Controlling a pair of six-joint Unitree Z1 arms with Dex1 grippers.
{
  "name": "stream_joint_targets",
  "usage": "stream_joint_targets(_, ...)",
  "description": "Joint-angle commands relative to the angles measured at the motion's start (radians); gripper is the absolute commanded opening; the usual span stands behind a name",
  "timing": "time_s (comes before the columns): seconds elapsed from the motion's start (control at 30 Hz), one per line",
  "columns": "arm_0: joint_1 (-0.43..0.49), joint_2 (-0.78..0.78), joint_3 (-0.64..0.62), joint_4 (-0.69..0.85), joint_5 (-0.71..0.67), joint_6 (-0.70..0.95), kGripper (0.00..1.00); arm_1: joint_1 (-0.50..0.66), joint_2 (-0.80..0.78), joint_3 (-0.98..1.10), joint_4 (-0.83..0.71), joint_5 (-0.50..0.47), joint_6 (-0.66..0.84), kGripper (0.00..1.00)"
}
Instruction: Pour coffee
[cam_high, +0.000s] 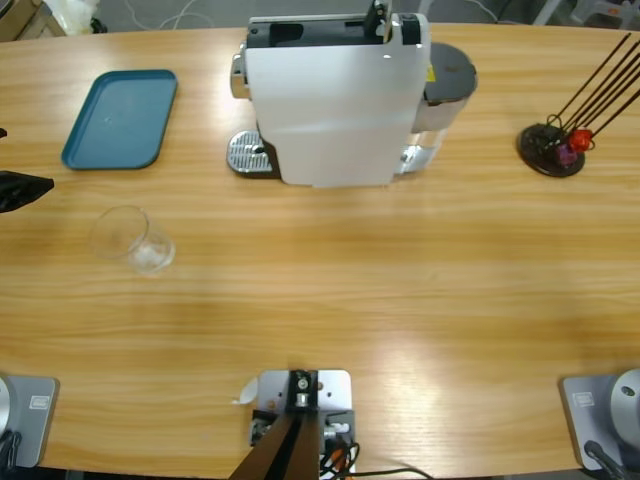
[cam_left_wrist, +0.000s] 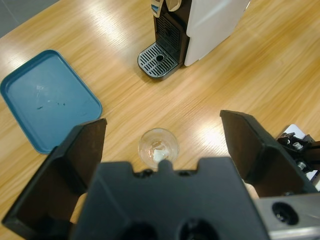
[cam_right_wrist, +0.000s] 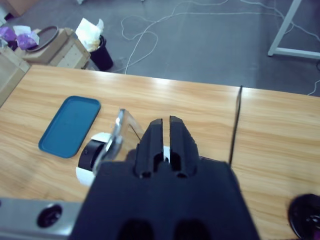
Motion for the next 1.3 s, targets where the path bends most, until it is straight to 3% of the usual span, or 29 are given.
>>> stream_joint_targets(0.03,0.007,0.015,0.020,-0.008,-0.008,-0.011,0.977,0.036,0.084,-0.066,0.008,0.052,0.054,0.000)
stream_joint_targets(0.23,0.007,0.006,0.032,-0.008,-0.007,-0.011,0.977,0.091,0.135,-0.184,0.082,0.059,0.076,0.000)
stream_joint_targets(0.73,0.007,-0.017,0.062,-0.007,-0.003,-0.013,0.977,0.171,0.244,-0.210,0.138,0.072,0.144,0.000)
stream_joint_targets(0.93,0.007,-0.023,0.064,-0.007,-0.003,-0.013,0.977,0.171,0.286,-0.193,0.107,0.073,0.125,0.000)
stream_joint_targets(1.17,0.011,-0.029,0.064,-0.006,-0.003,-0.013,0.977,0.171,0.316,-0.059,-0.068,0.139,0.145,0.000)
stream_joint_targets(1.3,0.015,-0.030,0.064,-0.006,-0.003,-0.013,0.977,0.171,0.339,-0.022,-0.091,0.151,0.157,0.000)
